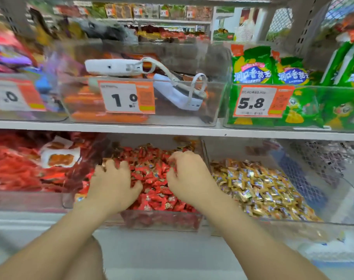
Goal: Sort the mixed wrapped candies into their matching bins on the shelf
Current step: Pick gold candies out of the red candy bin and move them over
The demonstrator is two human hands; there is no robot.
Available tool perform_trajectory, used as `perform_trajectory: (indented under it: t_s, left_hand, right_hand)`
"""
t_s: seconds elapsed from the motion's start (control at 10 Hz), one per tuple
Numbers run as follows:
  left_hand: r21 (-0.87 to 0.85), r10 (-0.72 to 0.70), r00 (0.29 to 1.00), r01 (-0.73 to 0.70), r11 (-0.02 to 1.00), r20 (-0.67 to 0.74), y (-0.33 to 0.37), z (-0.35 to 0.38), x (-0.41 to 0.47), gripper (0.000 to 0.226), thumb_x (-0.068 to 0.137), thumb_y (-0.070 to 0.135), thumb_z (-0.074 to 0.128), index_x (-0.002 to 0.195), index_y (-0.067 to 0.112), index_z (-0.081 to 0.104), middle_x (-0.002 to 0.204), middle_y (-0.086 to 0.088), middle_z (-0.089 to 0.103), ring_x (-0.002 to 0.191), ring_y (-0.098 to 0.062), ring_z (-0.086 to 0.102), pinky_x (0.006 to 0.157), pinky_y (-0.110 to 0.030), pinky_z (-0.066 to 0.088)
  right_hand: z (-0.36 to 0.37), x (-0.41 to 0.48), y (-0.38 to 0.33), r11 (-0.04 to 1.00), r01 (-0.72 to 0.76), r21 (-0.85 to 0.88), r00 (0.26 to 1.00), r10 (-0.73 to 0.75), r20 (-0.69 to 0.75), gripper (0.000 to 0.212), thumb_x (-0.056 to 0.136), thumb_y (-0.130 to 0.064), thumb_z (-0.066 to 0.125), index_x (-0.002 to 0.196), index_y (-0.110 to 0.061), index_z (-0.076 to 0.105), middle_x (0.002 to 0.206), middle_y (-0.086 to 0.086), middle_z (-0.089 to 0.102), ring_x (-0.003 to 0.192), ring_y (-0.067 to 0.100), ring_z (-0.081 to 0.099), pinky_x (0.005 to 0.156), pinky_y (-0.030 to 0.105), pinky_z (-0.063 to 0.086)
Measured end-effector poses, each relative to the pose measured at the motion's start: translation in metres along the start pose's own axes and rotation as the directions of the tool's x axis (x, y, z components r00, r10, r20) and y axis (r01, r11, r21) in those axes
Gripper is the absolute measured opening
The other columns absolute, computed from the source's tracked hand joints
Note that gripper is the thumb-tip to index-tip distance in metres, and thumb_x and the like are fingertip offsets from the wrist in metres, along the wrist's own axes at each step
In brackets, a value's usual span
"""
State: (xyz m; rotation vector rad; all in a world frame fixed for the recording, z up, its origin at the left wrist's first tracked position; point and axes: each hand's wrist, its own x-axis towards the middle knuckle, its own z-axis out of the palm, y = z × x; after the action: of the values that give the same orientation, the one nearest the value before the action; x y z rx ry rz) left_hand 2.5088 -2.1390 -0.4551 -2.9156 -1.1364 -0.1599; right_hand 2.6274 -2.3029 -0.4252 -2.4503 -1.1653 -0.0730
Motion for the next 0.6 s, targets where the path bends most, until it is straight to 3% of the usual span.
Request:
perform_trajectory:
  t_s: [0.1, 0.2, 0.3, 0.4, 0.5, 0.6]
  left_hand:
    - [-0.014, -0.135, 0.968, 0.141, 0.99, 0.213, -0.013, 0.003, 0.001, 0.107, 0.081, 0.091, 0.044, 0.153, 0.014, 0.025, 0.154, -0.024, 0.031, 0.137, -0.05, 0.035, 0.112, -0.056, 0.039]
    - [-0.183, -0.099, 0.935, 0.17, 0.968, 0.341, -0.02, 0.0, 0.012, 0.139, 0.069, 0.096, 0.055, 0.164, 0.016, -0.006, 0.169, -0.026, 0.001, 0.154, -0.052, 0.009, 0.123, -0.06, 0.024]
    - [-0.335, -0.066, 0.91, 0.217, 0.917, 0.409, -0.021, 0.001, 0.031, 0.156, 0.057, 0.096, 0.066, 0.164, 0.014, -0.013, 0.17, -0.027, -0.007, 0.158, -0.046, 0.001, 0.127, -0.056, 0.019]
    - [-0.469, -0.134, 0.92, 0.309, 0.827, 0.369, -0.018, 0.004, 0.055, 0.14, 0.072, 0.087, 0.063, 0.165, 0.006, -0.003, 0.168, -0.029, 0.012, 0.154, -0.046, 0.019, 0.124, -0.053, 0.028]
    - [-0.523, -0.251, 0.895, 0.422, 0.74, 0.368, -0.017, 0.017, 0.082, 0.109, 0.086, 0.082, 0.044, 0.164, 0.01, 0.018, 0.162, -0.028, 0.03, 0.146, -0.049, 0.032, 0.12, -0.055, 0.033]
    - [-0.604, -0.261, 0.899, 0.431, 0.671, 0.351, -0.017, 0.029, 0.102, 0.117, 0.07, 0.093, 0.027, 0.156, 0.013, 0.035, 0.149, -0.025, 0.049, 0.135, -0.048, 0.045, 0.116, -0.052, 0.038]
  right_hand:
    - [0.027, 0.026, -0.008, 0.95, -0.203, -0.237, 0.971, 0.226, 0.075, 0.059, 0.095, -0.049, 0.047, 0.134, -0.006, 0.052, 0.133, 0.027, 0.052, 0.124, 0.045, 0.05, 0.105, 0.048, 0.042]
    - [0.039, 0.053, -0.005, 0.912, -0.33, -0.244, 0.928, 0.361, 0.094, 0.078, 0.096, -0.051, 0.055, 0.153, -0.002, 0.035, 0.152, 0.037, 0.036, 0.138, 0.051, 0.039, 0.11, 0.052, 0.042]
    - [0.043, 0.077, -0.006, 0.878, -0.467, -0.108, 0.867, 0.478, 0.137, 0.085, 0.098, -0.051, 0.055, 0.162, -0.005, 0.022, 0.163, 0.033, 0.021, 0.148, 0.049, 0.029, 0.118, 0.056, 0.036]
    - [0.05, 0.097, -0.007, 0.848, -0.529, -0.004, 0.834, 0.521, 0.179, 0.076, 0.098, -0.053, 0.056, 0.157, -0.009, 0.04, 0.162, 0.023, 0.036, 0.149, 0.042, 0.035, 0.121, 0.052, 0.032]
    - [0.051, 0.108, -0.01, 0.819, -0.573, -0.041, 0.798, 0.568, 0.202, 0.074, 0.099, -0.054, 0.055, 0.157, -0.009, 0.042, 0.163, 0.02, 0.037, 0.151, 0.038, 0.034, 0.122, 0.047, 0.027]
    - [0.054, 0.115, -0.006, 0.816, -0.574, -0.063, 0.793, 0.574, 0.203, 0.07, 0.102, -0.052, 0.054, 0.156, -0.008, 0.045, 0.163, 0.019, 0.038, 0.15, 0.037, 0.034, 0.121, 0.044, 0.028]
